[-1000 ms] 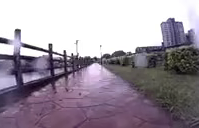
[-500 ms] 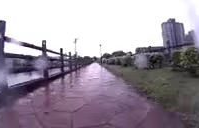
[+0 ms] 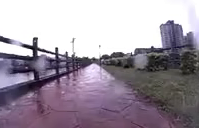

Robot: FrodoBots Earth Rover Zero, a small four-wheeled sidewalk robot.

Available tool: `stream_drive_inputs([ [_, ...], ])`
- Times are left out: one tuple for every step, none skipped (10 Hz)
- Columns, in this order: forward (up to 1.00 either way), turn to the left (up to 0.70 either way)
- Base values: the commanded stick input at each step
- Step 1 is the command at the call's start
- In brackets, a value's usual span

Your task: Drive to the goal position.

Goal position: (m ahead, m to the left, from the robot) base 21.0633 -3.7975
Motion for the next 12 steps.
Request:
stream_drive_inputs([
  [1.00, 0.00],
  [1.00, 0.00],
  [1.00, 0.00],
  [1.00, 0.00],
  [1.00, 0.00],
  [1.00, 0.00],
  [1.00, 0.00],
  [1.00, 0.00],
  [1.00, 0.00],
  [1.00, 0.00],
  [1.00, 0.00],
  [1.00, 0.00],
])
